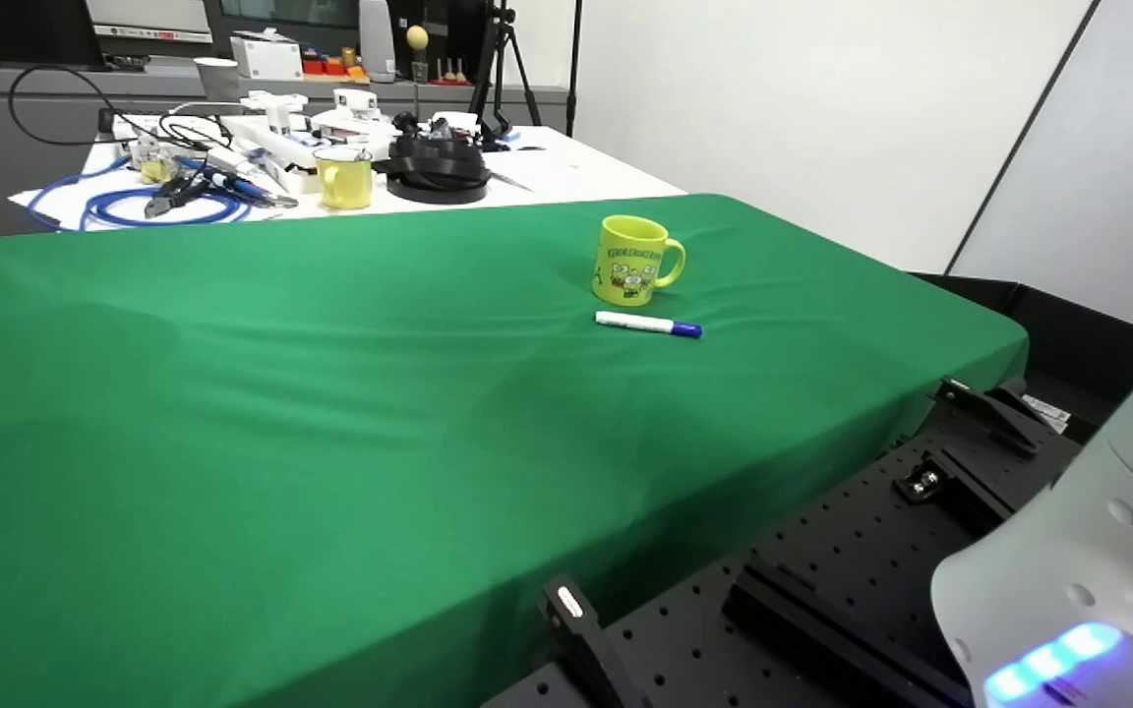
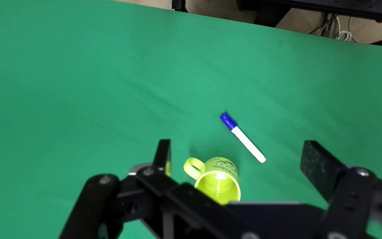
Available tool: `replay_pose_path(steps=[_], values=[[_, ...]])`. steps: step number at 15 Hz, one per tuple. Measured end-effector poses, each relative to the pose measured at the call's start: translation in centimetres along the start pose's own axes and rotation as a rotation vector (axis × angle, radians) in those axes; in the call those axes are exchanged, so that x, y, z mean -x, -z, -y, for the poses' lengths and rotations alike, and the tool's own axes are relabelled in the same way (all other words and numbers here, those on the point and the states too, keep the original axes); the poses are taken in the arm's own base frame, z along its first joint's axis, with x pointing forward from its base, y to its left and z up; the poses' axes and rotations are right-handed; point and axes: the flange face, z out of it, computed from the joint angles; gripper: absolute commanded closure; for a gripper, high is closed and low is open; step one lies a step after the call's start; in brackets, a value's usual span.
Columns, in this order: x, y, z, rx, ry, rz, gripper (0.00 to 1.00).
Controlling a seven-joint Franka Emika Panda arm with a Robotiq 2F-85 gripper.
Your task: Put the blue marker inside the yellow mug
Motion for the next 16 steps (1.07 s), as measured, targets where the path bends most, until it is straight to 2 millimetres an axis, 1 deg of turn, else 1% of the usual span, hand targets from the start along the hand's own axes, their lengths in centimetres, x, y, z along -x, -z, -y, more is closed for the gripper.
replay_pose_path(steps=[4, 7, 9, 12, 16], values=[[-0.1, -0.1, 0.1, 0.001, 0.018, 0.003, 0.0], [-0.8, -1.2, 0.6, 0.007, 0.178, 0.008, 0.0], [-1.8, -2.6, 1.1, 0.015, 0.278, 0.024, 0.0], [-3.2, -5.5, 2.2, 0.032, 0.405, 0.045, 0.0], [-5.3, -8.5, 3.9, 0.044, 0.606, -0.018, 0.0]])
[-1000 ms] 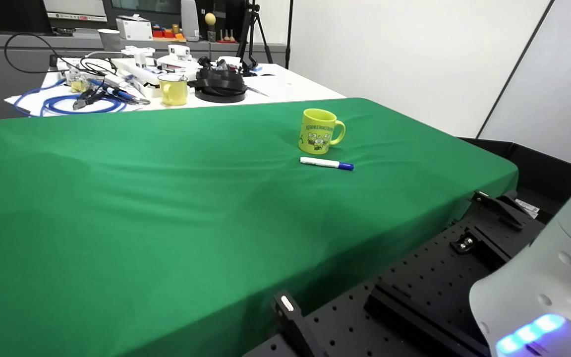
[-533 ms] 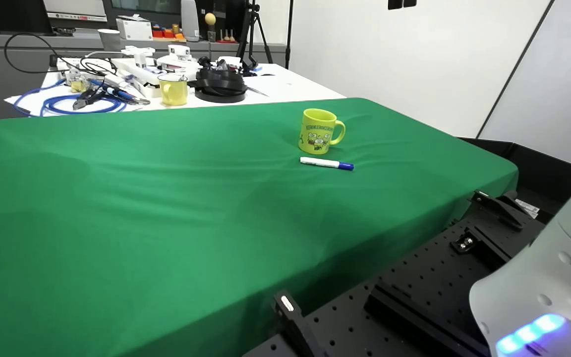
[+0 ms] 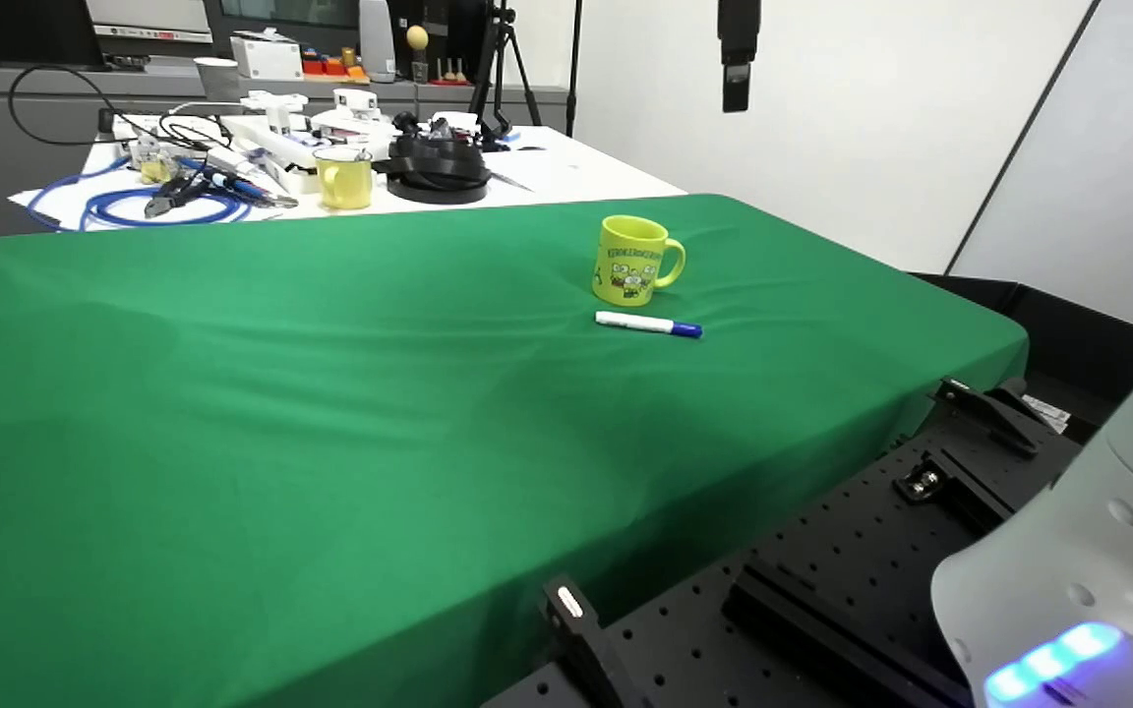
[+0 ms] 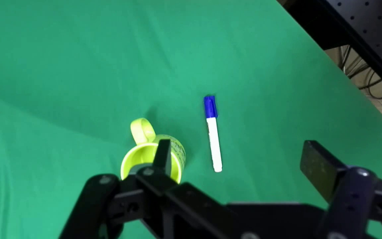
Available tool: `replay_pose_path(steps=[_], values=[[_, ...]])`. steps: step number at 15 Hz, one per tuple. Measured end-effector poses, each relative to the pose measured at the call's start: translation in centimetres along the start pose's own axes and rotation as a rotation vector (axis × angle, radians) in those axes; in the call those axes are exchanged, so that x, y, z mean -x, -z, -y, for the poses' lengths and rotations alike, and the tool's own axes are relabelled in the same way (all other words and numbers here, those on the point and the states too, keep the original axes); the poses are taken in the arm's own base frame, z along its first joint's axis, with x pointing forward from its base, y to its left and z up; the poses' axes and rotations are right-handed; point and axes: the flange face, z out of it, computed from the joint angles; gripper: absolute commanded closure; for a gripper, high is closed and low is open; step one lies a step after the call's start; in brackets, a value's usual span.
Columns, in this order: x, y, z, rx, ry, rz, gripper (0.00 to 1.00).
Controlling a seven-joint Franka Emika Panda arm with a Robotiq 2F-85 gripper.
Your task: Put the blue marker inside the yellow mug
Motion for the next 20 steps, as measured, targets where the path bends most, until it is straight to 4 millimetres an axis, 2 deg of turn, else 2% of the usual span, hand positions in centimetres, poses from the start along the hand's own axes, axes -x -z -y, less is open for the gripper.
replay_pose_path(steps=[4, 14, 16, 20], values=[[-2.2, -2.1, 0.4, -0.008, 0.137, -0.039, 0.0], [-2.6, -2.9, 0.5, -0.009, 0.16, -0.037, 0.0], [-3.1, -4.3, 0.8, 0.001, 0.173, -0.053, 0.0], [-4.7, -8.4, 1.3, 0.011, 0.2, -0.097, 0.0]])
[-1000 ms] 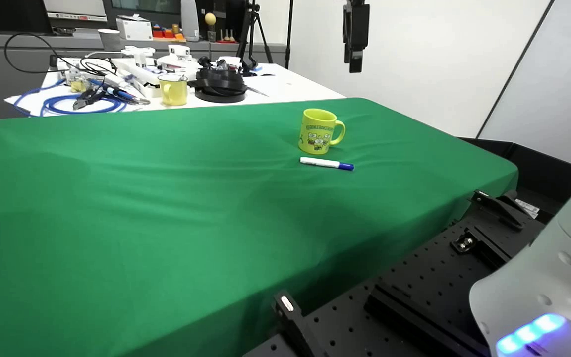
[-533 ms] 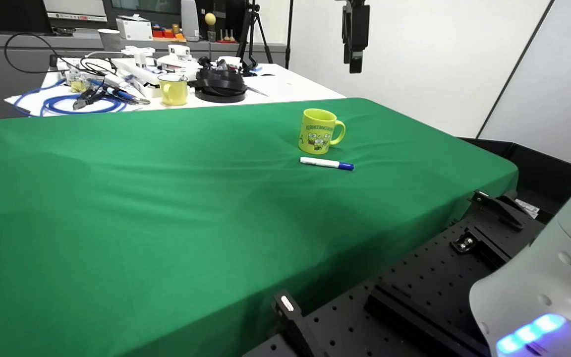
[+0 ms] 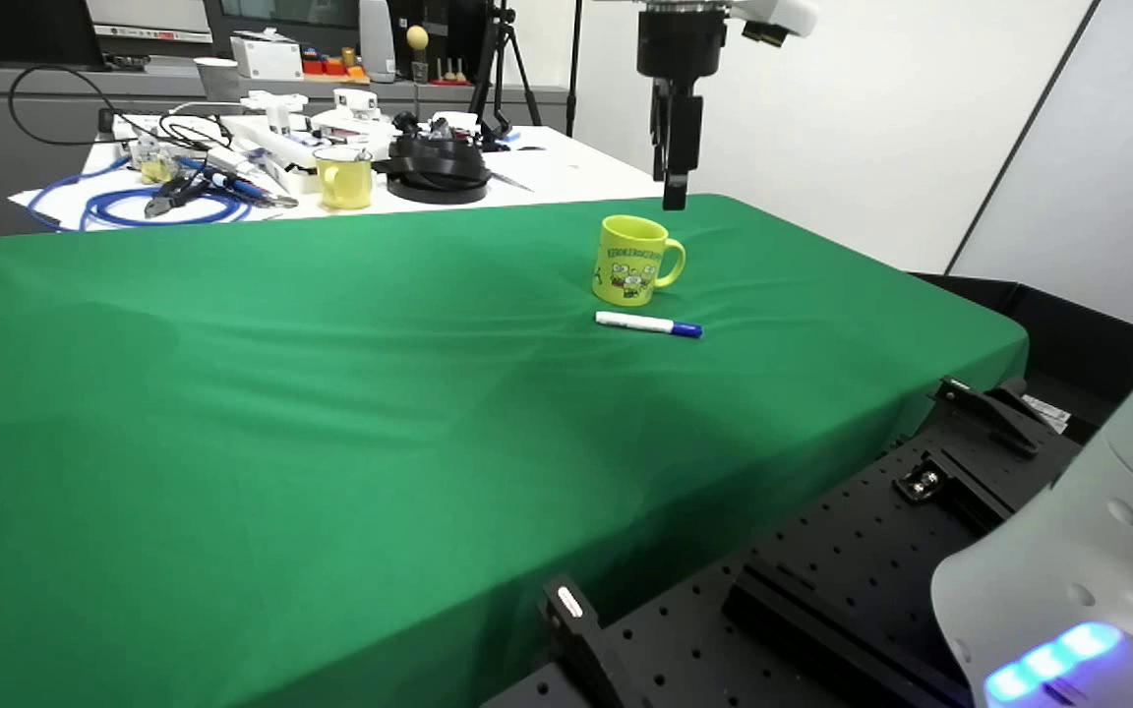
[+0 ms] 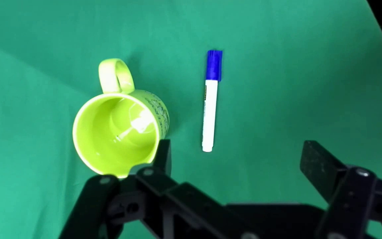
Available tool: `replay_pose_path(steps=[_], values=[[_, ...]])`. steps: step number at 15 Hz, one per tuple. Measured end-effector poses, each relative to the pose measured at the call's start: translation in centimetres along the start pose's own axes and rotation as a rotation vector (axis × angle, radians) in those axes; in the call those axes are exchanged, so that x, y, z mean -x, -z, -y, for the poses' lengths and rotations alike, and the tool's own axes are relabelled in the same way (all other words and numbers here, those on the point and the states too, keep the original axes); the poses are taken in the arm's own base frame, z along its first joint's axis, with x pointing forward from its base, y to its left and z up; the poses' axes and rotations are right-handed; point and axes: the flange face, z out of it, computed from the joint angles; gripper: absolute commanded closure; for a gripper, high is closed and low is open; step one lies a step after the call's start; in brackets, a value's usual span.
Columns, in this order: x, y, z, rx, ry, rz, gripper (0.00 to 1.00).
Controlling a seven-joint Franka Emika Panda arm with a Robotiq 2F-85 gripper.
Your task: Put the blue marker inside the yellow mug
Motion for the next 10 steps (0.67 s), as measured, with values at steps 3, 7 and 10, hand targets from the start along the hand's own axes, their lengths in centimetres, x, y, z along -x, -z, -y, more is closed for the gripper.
replay_pose_path(steps=[3, 7, 10], values=[[-0.8, -3.2, 0.0, -0.017, 0.011, -0.02, 0.0], [-1.9, -7.3, 0.8, -0.083, 0.014, -0.024, 0.0], [-3.4, -9.5, 2.2, -0.122, 0.032, -0.02, 0.0]])
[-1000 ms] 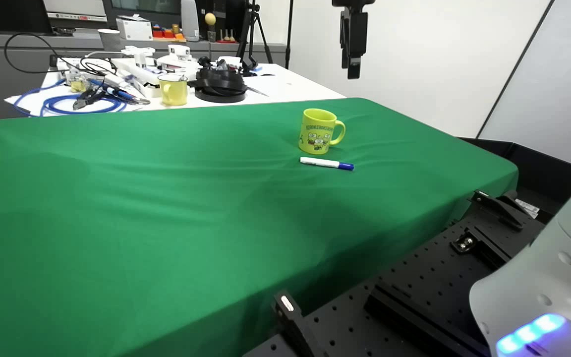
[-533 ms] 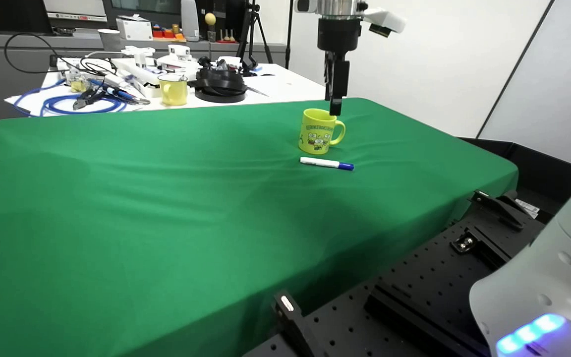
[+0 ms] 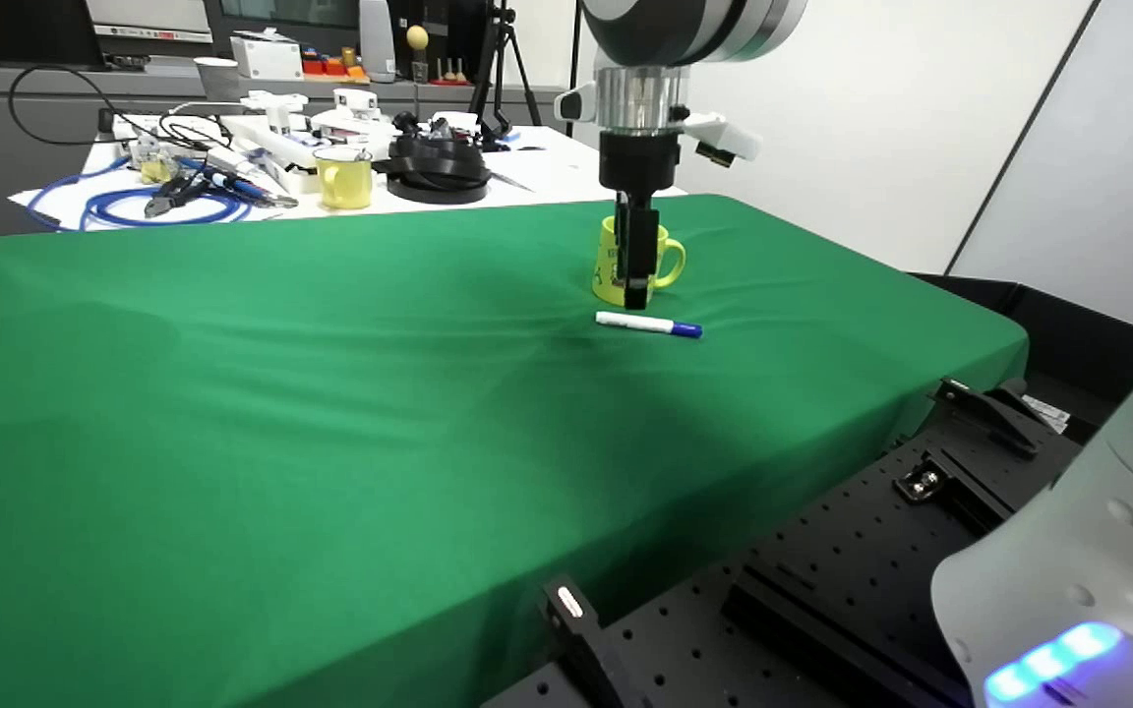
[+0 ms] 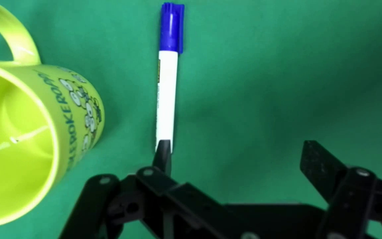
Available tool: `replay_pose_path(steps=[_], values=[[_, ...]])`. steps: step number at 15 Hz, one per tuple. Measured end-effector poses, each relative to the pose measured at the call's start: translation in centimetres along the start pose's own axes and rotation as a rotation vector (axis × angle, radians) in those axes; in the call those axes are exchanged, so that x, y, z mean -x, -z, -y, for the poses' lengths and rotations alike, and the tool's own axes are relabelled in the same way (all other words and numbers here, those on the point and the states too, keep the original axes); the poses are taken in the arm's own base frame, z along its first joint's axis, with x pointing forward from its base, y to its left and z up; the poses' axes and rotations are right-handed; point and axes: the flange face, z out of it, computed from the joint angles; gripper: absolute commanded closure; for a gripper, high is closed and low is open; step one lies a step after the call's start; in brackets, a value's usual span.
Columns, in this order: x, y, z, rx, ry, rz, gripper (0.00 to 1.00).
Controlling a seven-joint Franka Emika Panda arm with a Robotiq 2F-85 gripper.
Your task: Put the blue marker inside the yellow mug
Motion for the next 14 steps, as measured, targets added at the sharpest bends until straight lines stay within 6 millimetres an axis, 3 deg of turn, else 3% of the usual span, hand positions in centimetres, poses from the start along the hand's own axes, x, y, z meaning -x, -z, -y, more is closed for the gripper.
replay_pose_path(steps=[5, 14], values=[[-0.8, -1.9, 0.6, -0.021, 0.02, 0.009, 0.0], [1.1, -2.0, -1.2, -0.01, -0.03, -0.003, 0.0]])
